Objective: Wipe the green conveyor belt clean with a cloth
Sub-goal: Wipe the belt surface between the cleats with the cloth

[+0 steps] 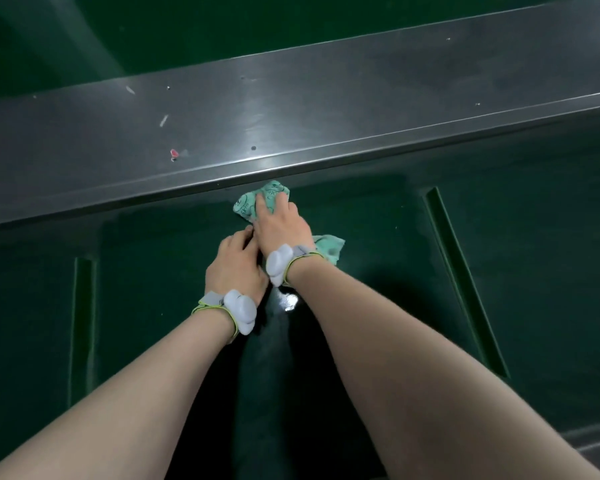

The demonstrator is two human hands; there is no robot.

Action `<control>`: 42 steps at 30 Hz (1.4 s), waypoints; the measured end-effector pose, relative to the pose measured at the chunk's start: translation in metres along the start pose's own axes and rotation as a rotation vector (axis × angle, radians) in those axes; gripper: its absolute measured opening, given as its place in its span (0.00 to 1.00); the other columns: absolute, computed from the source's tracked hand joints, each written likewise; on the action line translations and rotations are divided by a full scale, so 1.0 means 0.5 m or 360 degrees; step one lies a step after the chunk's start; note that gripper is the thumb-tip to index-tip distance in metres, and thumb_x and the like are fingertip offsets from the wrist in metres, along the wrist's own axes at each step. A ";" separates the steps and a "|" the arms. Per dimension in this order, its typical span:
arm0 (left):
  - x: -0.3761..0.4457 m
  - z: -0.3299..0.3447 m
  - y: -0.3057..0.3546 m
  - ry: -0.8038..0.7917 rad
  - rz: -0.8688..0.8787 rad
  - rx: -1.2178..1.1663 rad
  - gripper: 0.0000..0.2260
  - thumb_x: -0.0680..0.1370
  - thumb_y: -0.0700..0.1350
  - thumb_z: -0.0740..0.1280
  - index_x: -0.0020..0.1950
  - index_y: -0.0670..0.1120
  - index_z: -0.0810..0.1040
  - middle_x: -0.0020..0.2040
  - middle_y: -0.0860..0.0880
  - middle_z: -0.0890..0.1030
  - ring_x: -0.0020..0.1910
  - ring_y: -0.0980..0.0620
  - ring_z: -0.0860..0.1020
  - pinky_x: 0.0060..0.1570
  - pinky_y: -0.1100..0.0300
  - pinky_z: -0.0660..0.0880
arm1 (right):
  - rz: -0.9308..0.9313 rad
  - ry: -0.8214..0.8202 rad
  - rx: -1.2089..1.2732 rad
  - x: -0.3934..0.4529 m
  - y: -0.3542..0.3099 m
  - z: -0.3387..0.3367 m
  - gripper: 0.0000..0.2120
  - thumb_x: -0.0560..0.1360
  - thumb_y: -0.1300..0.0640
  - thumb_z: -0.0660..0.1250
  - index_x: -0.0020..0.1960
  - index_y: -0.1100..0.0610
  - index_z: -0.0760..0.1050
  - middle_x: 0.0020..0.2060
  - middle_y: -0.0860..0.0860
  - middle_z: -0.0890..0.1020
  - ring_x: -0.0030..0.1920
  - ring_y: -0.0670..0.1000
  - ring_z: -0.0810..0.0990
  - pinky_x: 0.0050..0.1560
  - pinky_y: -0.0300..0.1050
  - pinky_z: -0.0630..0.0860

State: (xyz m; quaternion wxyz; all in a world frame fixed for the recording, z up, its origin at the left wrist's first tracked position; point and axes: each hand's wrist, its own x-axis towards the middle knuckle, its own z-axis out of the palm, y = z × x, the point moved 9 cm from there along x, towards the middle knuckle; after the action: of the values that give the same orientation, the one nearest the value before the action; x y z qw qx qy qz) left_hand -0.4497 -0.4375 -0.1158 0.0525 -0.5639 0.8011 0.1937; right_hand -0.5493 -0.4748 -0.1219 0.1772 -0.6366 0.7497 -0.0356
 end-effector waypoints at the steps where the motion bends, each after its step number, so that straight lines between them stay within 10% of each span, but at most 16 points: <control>1: -0.003 0.000 0.002 0.0014 -0.0003 0.0035 0.26 0.80 0.48 0.61 0.79 0.53 0.64 0.75 0.53 0.67 0.72 0.47 0.64 0.43 0.54 0.70 | -0.0023 0.0031 -0.0064 0.000 0.020 -0.006 0.29 0.84 0.55 0.57 0.83 0.54 0.52 0.67 0.60 0.65 0.58 0.60 0.72 0.48 0.51 0.75; 10: -0.007 -0.005 0.008 0.0056 -0.0046 0.0122 0.31 0.77 0.40 0.61 0.81 0.50 0.64 0.77 0.53 0.65 0.75 0.48 0.62 0.42 0.56 0.69 | 0.0704 0.0221 -0.0406 -0.103 0.483 -0.133 0.28 0.84 0.56 0.56 0.82 0.58 0.53 0.69 0.63 0.66 0.59 0.64 0.73 0.47 0.53 0.75; 18: -0.010 0.005 0.014 0.0010 -0.0034 0.0042 0.30 0.79 0.42 0.59 0.82 0.48 0.60 0.81 0.51 0.60 0.79 0.47 0.57 0.57 0.50 0.76 | 0.0681 0.0125 -0.0463 -0.221 0.462 -0.096 0.31 0.81 0.60 0.56 0.82 0.60 0.51 0.62 0.63 0.69 0.53 0.62 0.73 0.42 0.52 0.72; 22: -0.046 0.014 0.044 0.0066 0.0004 -0.0012 0.27 0.81 0.42 0.59 0.81 0.40 0.62 0.81 0.41 0.62 0.80 0.41 0.58 0.76 0.46 0.64 | 0.0687 0.0163 -0.0407 -0.345 0.467 -0.064 0.30 0.83 0.56 0.61 0.81 0.62 0.56 0.58 0.63 0.71 0.49 0.63 0.73 0.40 0.51 0.71; 30: -0.227 0.046 0.072 0.0405 0.0109 -0.0236 0.18 0.79 0.38 0.64 0.69 0.42 0.77 0.67 0.43 0.76 0.66 0.41 0.75 0.61 0.42 0.75 | 0.0871 0.0283 -0.0178 -0.471 0.440 -0.031 0.27 0.84 0.51 0.58 0.81 0.60 0.59 0.59 0.63 0.72 0.51 0.62 0.76 0.41 0.53 0.78; 34: -0.283 0.048 -0.040 0.0528 -0.0207 -0.0342 0.18 0.76 0.36 0.64 0.65 0.44 0.79 0.65 0.44 0.77 0.64 0.40 0.74 0.60 0.43 0.74 | 0.0673 0.0185 -0.0076 -0.419 0.264 0.039 0.27 0.85 0.53 0.39 0.79 0.61 0.59 0.63 0.61 0.74 0.49 0.55 0.73 0.39 0.48 0.69; 37: -0.329 0.030 -0.131 0.0678 -0.0383 -0.0385 0.19 0.74 0.33 0.64 0.63 0.44 0.79 0.64 0.42 0.77 0.62 0.37 0.75 0.59 0.42 0.73 | 0.0135 0.0143 0.0021 -0.409 -0.009 0.099 0.27 0.78 0.57 0.54 0.77 0.61 0.66 0.56 0.60 0.77 0.45 0.55 0.76 0.37 0.46 0.75; 42: -0.406 0.019 -0.245 0.0700 -0.0574 -0.0319 0.18 0.75 0.35 0.62 0.64 0.42 0.78 0.64 0.39 0.77 0.61 0.34 0.74 0.58 0.40 0.73 | -0.0241 -0.0090 0.0018 -0.477 -0.252 0.169 0.31 0.78 0.59 0.50 0.81 0.60 0.54 0.60 0.60 0.72 0.51 0.59 0.74 0.43 0.51 0.76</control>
State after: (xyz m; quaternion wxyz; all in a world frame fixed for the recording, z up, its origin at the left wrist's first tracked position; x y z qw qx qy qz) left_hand -0.2649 -0.2902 -0.0939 -0.1446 -0.7277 0.6572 0.1327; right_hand -0.3740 -0.2531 -0.1130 0.1987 -0.6911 0.6940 -0.0352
